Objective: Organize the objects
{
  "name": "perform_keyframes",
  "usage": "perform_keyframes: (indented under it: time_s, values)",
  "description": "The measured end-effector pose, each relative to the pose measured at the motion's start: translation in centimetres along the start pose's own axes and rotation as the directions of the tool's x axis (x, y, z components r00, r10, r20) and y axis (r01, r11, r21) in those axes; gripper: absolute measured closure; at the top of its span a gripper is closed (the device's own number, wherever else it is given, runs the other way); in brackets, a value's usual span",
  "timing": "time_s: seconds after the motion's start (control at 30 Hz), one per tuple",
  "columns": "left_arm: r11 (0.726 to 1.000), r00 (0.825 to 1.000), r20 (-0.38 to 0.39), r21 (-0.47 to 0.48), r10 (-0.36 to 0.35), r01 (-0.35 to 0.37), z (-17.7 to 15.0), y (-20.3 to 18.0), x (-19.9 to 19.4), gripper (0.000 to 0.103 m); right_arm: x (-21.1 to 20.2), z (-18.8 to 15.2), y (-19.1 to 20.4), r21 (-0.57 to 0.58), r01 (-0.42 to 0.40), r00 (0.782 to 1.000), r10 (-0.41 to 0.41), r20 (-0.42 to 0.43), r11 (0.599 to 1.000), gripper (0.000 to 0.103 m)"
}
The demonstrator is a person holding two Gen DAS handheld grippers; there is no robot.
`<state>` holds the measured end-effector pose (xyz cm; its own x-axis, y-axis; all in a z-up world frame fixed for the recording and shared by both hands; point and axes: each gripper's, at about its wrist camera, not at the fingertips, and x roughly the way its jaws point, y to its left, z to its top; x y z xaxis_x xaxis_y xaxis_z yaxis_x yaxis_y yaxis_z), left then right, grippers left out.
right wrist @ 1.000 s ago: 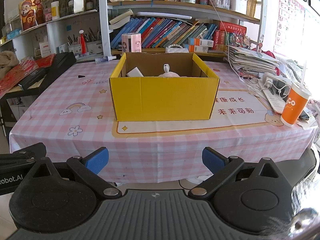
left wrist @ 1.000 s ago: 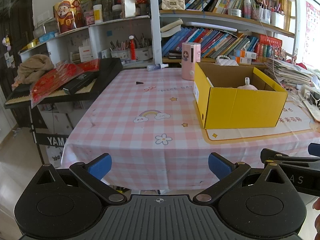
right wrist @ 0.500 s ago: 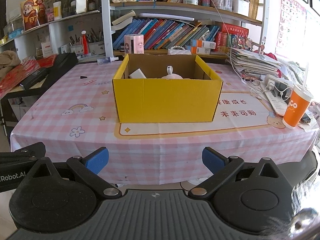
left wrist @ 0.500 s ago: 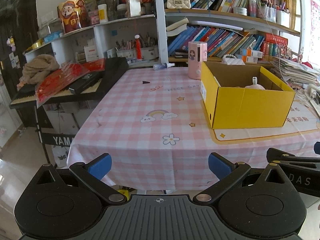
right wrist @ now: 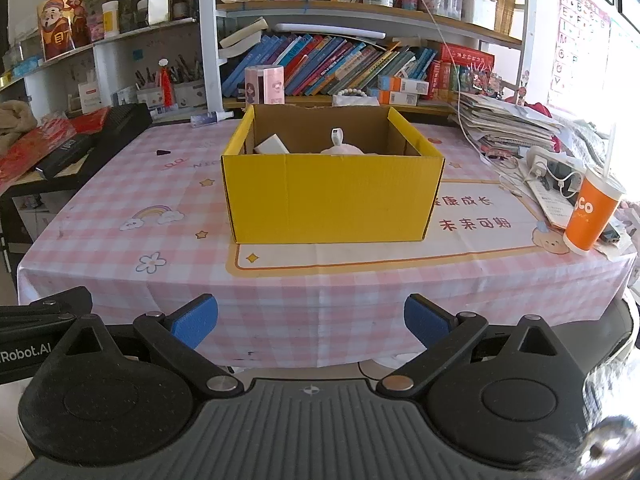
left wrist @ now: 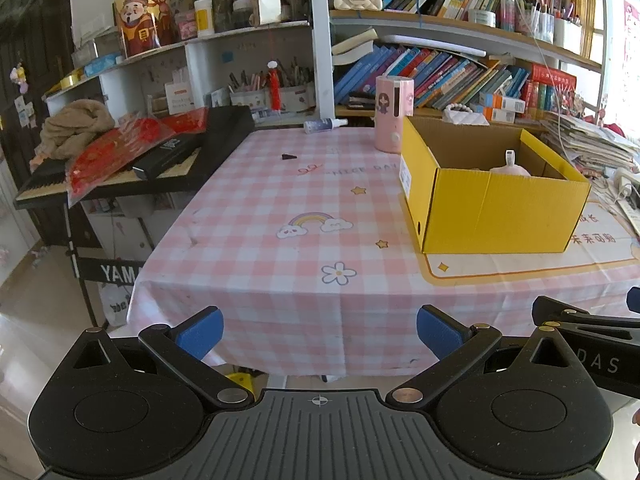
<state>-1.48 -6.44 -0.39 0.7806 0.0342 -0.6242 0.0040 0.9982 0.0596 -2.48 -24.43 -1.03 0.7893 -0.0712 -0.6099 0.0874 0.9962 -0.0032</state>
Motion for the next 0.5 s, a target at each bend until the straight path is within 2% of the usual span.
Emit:
perform_keyframes:
  time_s: [0.5]
  values:
    - [1.000,1.000,-0.015,0.023,0.016,-0.015,0.36,-0.39,0.76,0.000,0.56,0.14,0.25,-0.001,0.027,1.000,-0.027,-0.009,1.000,0.004]
